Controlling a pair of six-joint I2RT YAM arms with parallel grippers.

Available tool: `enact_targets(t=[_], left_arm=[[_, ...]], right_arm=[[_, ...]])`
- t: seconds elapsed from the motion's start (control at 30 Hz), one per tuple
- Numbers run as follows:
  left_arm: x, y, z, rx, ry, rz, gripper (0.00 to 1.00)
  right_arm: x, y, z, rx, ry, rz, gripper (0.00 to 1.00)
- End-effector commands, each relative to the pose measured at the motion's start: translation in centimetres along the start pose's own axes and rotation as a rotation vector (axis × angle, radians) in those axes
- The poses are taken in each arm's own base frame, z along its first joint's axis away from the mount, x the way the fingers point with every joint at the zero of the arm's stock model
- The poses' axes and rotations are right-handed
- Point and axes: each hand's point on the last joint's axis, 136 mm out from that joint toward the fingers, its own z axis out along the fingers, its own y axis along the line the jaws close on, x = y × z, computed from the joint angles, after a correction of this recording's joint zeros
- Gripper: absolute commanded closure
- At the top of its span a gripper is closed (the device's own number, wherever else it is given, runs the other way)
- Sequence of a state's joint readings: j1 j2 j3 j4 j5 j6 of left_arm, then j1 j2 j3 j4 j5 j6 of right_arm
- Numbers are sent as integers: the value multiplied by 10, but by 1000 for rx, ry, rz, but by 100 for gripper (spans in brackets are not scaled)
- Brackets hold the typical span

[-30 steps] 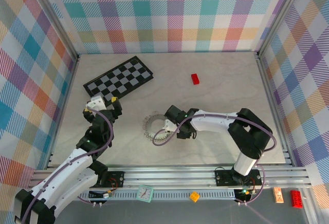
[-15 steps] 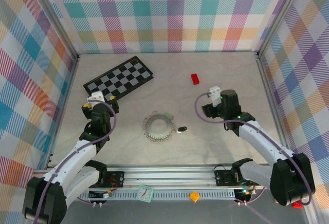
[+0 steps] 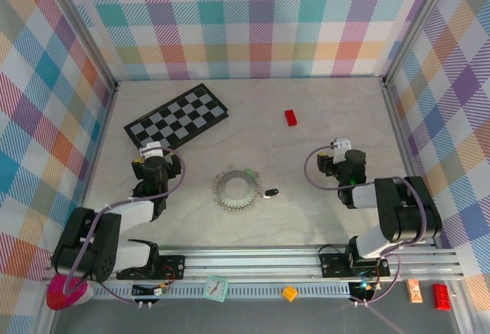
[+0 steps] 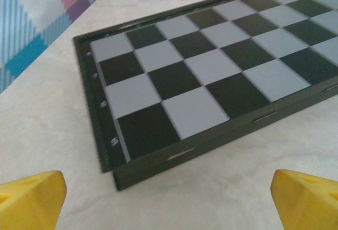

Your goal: Put the keys on the keyring

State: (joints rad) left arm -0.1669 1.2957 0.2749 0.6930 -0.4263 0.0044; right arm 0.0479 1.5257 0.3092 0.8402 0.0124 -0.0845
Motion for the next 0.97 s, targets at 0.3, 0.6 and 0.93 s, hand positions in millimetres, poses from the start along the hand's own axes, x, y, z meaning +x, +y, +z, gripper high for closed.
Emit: enact_targets(t=[0.3, 0.6, 0.93], left_arm=[[-8, -23, 44, 57, -44, -1, 0], [-8, -21, 45, 64, -32, -18, 0], [-7, -23, 47, 98, -11, -31, 0]], right_arm=[[-42, -1, 9, -90, -89, 77, 31], [-42, -7, 11, -66, -79, 103, 27], [-42, -9, 10, -54, -79, 103, 1]])
